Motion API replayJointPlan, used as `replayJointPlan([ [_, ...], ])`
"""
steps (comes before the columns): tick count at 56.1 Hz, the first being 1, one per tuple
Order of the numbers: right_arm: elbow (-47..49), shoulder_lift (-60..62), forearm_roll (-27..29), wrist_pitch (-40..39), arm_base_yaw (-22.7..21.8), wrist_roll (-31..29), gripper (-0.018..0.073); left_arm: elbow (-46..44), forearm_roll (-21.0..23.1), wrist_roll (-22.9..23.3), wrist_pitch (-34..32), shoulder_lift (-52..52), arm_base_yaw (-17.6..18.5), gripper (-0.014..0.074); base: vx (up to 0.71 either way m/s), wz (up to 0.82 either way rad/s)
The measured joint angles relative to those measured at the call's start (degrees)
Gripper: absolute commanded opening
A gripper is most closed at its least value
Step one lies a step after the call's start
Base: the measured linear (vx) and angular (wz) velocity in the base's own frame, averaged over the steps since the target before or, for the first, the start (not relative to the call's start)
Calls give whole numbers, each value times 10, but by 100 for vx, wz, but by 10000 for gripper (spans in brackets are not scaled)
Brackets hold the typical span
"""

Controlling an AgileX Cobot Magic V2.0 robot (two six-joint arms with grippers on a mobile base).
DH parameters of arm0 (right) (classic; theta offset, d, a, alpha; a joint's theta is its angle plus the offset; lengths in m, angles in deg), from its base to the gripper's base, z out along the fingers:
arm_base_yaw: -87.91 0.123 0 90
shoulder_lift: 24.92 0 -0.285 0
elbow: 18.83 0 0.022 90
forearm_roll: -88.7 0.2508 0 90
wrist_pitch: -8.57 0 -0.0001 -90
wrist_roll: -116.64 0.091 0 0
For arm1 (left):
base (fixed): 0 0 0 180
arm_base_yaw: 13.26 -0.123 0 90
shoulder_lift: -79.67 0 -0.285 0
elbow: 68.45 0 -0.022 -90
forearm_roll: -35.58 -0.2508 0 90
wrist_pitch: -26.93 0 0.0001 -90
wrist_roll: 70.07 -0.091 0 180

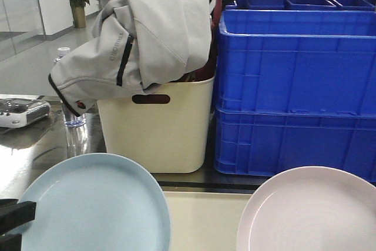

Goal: Grab plate from conveyor and place on tray
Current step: 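Hold both plates while the base drives up to the cream tray, then lower the blue plate onto the cream tray with the left gripper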

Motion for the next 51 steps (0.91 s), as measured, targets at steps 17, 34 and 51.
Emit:
replayJointPlan([
  [17,0,0,0,0,0,0,-9,0,0,0,0,0,0,3,3,-9],
  [34,0,0,0,0,0,0,-9,0,0,0,0,0,0,3,0,0],
  [51,0,0,5,-8,0,4,-9,0,0,0,0,0,0,3,0,0],
])
